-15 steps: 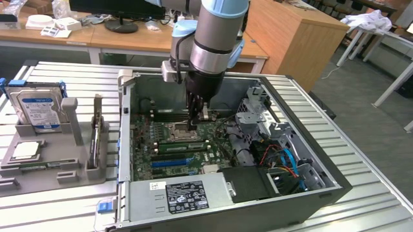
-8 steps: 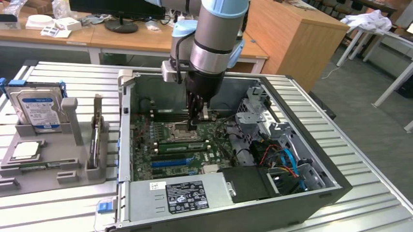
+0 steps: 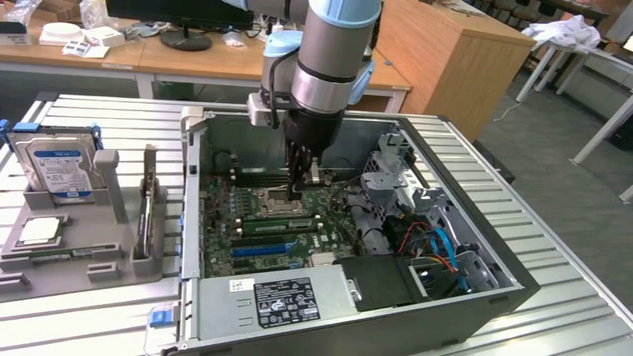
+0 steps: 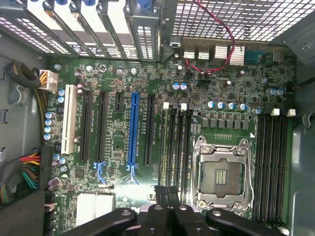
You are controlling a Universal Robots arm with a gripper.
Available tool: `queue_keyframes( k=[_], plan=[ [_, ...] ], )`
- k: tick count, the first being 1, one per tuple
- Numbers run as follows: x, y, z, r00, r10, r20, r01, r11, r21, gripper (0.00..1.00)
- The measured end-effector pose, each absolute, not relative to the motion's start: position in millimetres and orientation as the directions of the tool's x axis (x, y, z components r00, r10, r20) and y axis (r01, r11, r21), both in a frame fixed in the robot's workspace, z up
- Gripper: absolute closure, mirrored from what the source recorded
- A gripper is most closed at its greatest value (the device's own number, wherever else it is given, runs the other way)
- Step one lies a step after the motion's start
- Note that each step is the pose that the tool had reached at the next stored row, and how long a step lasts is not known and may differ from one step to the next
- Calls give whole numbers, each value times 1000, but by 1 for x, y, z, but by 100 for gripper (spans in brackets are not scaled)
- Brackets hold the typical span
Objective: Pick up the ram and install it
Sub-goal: 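Press down the ram until it locks into place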
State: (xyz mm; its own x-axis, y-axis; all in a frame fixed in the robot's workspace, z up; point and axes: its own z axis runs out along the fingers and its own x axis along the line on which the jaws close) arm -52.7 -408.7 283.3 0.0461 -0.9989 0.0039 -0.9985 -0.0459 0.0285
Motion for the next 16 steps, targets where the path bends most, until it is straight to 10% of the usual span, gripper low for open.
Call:
queue_keyframes(
  k=[16],
  plan=[
    [-14,-414,273,46,-999,-10,-998,-47,43,90]
  ],
)
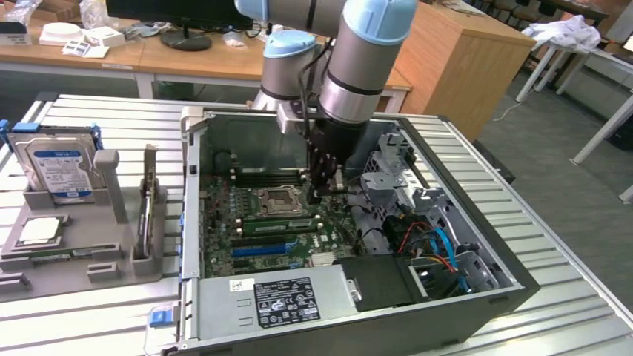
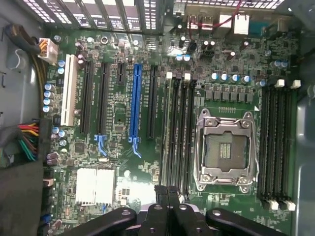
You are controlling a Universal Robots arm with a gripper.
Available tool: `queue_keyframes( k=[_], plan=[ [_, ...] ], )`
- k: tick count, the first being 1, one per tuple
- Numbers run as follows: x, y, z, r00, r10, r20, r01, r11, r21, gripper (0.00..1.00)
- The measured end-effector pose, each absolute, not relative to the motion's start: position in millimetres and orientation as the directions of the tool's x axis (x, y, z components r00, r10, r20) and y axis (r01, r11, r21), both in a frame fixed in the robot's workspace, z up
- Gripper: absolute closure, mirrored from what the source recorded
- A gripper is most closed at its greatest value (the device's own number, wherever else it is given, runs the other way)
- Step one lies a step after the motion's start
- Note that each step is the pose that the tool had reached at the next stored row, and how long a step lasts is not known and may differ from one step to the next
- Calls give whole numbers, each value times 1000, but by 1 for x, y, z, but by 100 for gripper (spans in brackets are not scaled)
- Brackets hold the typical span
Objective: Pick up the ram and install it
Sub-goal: 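Press down the ram until it locks into place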
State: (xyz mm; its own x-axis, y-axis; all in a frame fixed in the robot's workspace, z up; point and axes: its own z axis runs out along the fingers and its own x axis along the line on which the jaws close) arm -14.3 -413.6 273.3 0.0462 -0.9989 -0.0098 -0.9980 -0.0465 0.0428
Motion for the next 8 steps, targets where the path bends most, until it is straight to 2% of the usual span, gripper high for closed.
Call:
queue_keyframes(
  k=[8],
  plan=[
    [-13,-415,259,46,-999,-10,-998,-47,42,90]
  ],
)
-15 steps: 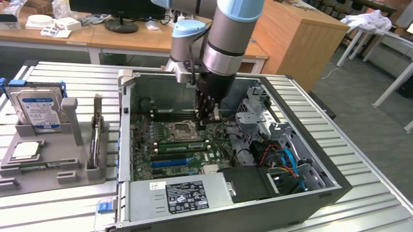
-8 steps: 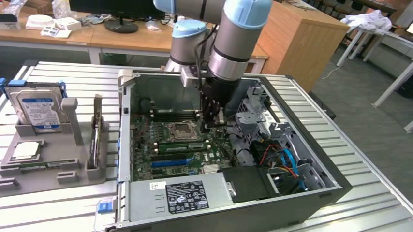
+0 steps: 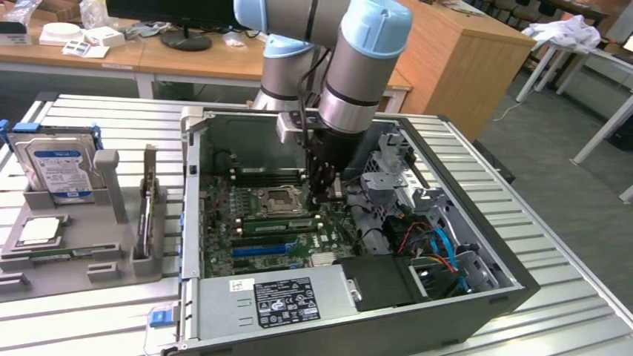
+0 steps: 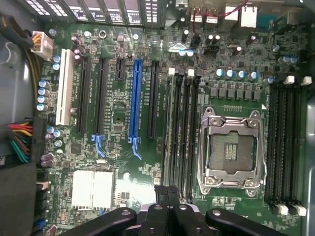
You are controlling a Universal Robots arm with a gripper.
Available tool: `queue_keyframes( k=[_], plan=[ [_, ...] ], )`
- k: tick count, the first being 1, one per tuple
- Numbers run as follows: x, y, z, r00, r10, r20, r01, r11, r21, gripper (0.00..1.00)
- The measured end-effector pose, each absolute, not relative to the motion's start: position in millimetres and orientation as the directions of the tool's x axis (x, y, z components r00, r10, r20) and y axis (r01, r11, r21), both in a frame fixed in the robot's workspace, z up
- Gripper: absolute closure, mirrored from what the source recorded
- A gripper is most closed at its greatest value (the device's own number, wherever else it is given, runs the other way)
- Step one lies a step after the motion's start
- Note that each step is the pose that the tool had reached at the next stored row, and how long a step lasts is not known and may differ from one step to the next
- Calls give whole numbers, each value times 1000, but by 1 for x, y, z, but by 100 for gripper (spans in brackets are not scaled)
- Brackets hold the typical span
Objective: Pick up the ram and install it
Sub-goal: 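Press down the ram until it locks into place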
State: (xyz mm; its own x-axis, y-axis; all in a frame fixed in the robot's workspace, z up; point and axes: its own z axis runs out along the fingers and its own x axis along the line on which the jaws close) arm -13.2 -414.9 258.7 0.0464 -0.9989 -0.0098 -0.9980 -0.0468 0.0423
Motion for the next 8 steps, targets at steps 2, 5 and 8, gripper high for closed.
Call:
queue_keyframes(
  k=[2,5,8],
  plan=[
    [-12,-415,255,46,-999,-10,-998,-47,40,90],
    [-7,-415,250,46,-999,-10,-998,-47,39,90],
    [-7,-415,245,46,-999,-10,-998,-47,39,90]
  ],
)
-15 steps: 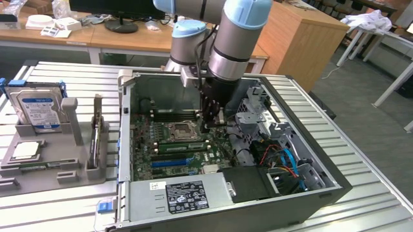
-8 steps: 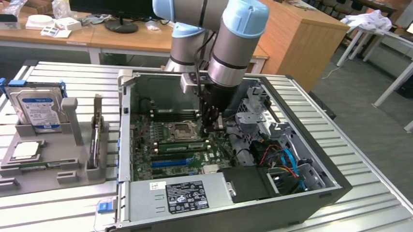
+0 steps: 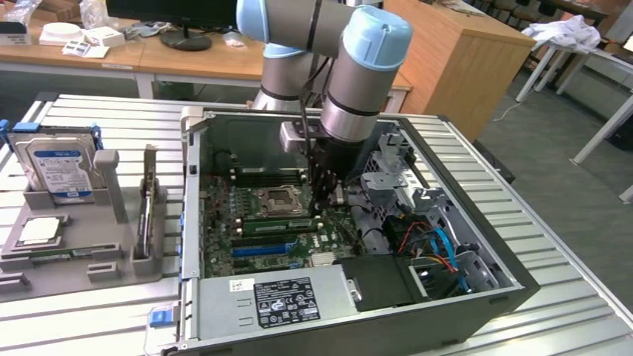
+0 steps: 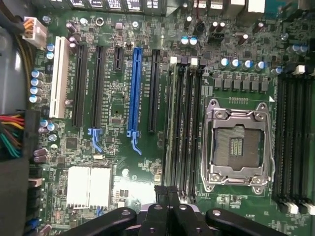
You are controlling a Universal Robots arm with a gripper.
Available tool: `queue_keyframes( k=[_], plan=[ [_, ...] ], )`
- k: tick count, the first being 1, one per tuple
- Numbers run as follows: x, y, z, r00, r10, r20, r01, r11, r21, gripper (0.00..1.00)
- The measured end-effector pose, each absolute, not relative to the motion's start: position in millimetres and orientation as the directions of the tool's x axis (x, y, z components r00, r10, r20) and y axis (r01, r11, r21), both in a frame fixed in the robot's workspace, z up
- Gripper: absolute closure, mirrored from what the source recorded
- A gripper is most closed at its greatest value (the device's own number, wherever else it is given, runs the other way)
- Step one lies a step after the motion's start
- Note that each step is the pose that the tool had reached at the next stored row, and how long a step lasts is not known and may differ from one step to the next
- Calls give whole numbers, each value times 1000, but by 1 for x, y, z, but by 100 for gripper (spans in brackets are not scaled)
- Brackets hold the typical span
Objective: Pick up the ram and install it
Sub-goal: 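Press down the ram until it locks into place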
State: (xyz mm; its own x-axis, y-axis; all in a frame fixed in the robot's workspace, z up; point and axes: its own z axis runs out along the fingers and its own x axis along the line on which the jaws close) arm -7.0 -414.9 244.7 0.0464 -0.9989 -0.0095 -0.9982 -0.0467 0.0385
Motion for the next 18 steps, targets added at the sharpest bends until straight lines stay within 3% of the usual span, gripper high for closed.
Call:
queue_keyframes(
  k=[18],
  plan=[
    [-6,-410,221,46,-999,2,-998,-46,39,90]
  ],
)
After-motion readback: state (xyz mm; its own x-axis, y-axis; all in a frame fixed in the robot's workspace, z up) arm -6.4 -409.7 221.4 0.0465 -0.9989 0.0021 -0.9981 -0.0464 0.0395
